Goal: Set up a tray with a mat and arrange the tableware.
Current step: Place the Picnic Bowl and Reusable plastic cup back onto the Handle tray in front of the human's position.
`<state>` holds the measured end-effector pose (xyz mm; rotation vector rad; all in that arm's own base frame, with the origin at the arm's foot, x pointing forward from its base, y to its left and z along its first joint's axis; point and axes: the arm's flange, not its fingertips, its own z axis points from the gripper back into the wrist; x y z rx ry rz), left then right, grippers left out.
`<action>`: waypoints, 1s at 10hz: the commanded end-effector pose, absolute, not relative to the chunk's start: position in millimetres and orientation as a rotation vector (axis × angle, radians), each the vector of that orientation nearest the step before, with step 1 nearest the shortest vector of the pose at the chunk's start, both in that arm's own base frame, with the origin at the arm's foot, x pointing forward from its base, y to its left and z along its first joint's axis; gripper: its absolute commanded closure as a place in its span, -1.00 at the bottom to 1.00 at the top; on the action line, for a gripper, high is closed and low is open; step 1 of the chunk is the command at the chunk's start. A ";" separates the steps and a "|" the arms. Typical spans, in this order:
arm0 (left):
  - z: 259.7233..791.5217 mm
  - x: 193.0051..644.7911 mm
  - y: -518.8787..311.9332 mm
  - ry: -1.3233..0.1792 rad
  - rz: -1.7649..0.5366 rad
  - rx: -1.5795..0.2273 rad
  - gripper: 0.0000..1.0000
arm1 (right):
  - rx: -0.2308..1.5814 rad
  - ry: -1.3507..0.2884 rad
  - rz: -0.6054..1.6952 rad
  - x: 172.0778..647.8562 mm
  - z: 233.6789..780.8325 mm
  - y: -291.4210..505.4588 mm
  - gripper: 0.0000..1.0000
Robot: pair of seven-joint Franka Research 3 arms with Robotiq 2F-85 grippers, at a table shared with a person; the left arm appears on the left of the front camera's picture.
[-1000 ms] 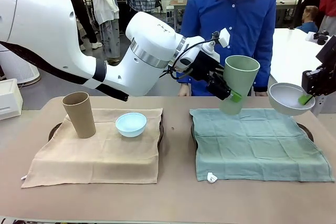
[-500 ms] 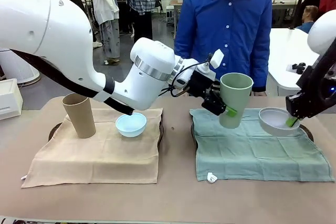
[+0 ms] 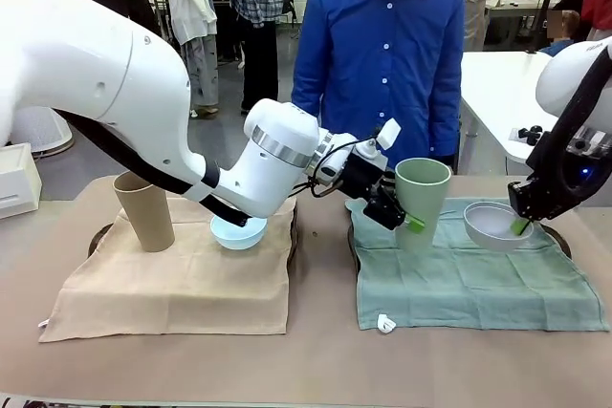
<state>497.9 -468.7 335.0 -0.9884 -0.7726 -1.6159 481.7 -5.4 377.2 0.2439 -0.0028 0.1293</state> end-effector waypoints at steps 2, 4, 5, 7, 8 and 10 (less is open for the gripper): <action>330.4 506.3 -476.3 -0.816 -1.657 -1.017 -0.70 | 0.222 -0.070 0.146 495.8 360.6 -3.7 0.90; 323.4 510.4 -481.4 -0.833 -1.690 -1.007 -0.70 | 0.220 -0.063 0.142 501.3 351.7 -4.4 0.90; 317.5 513.8 -484.8 -0.825 -1.700 -0.999 -0.70 | 0.218 -0.064 0.143 503.9 348.1 -4.4 0.90; 310.0 518.8 -486.4 -0.839 -1.727 -0.977 -0.70 | 0.223 -0.070 0.150 505.4 342.2 -3.5 0.90; 308.0 522.7 -485.4 -0.845 -1.742 -0.971 -0.70 | 0.226 -0.074 0.154 506.3 339.5 -3.5 0.90; 307.2 526.3 -484.8 -0.852 -1.757 -0.957 -0.70 | 0.232 -0.063 0.138 508.1 335.9 -4.6 0.90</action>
